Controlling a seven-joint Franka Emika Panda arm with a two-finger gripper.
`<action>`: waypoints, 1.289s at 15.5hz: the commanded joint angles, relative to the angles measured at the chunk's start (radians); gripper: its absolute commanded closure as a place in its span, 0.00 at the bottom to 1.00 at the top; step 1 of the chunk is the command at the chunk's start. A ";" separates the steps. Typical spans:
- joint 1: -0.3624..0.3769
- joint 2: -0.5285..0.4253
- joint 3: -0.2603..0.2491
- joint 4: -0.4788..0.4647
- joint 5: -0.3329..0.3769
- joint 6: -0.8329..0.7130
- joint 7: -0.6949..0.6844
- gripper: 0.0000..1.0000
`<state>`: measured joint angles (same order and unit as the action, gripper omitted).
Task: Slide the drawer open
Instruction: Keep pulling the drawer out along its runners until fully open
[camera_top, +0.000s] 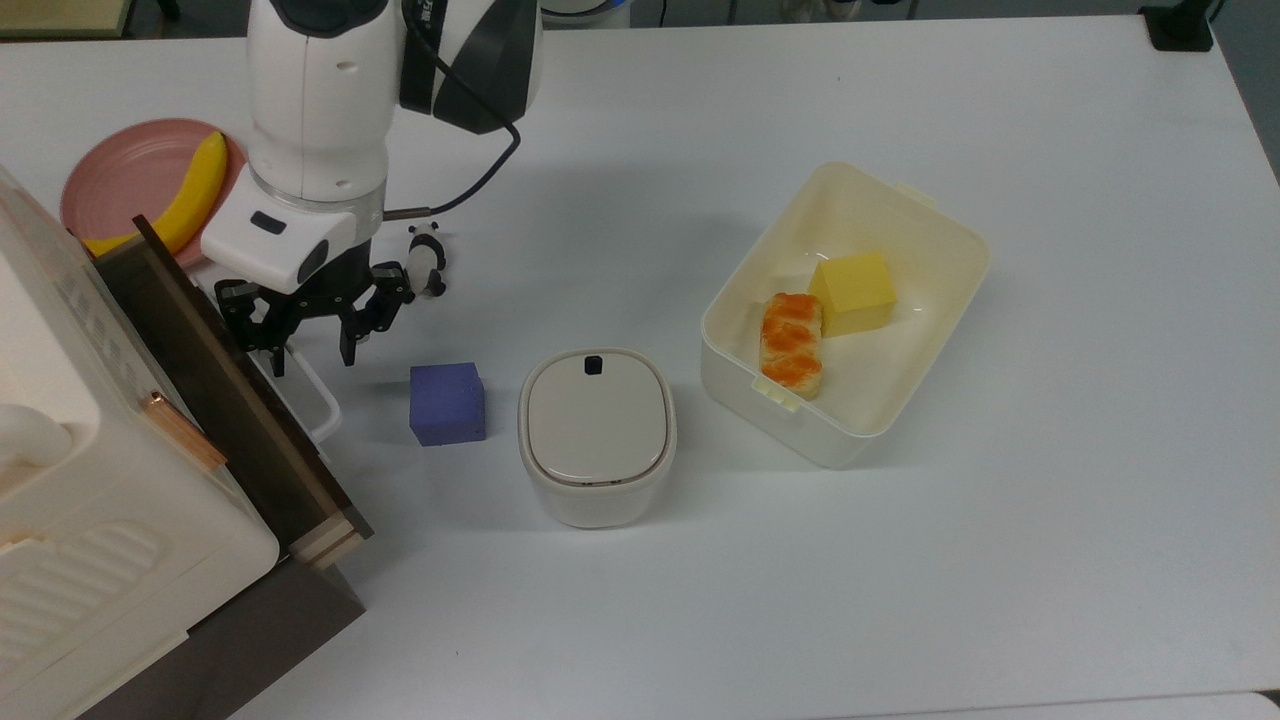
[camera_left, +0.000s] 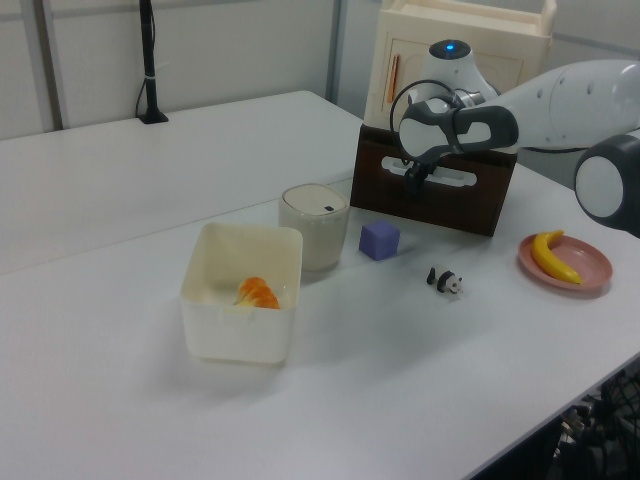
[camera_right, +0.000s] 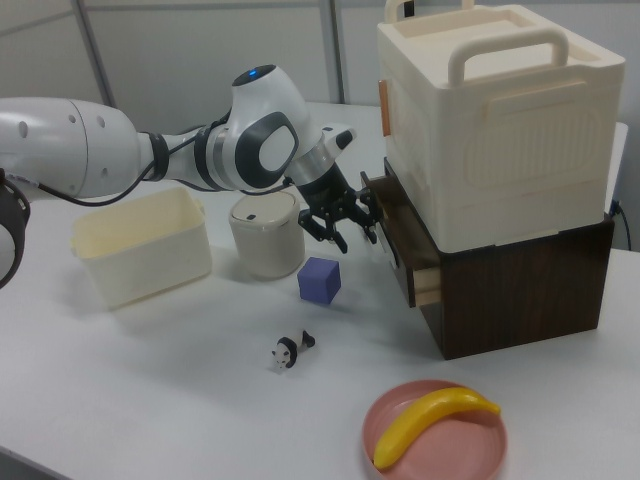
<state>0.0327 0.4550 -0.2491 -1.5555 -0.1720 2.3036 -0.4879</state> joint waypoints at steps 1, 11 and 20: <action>0.035 -0.025 -0.007 -0.043 -0.023 -0.041 0.034 0.42; 0.069 -0.084 0.094 -0.040 -0.011 -0.309 0.066 0.43; 0.053 -0.137 0.093 0.040 -0.014 -0.285 0.089 0.43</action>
<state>0.0823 0.3883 -0.1637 -1.5148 -0.1846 2.0338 -0.4260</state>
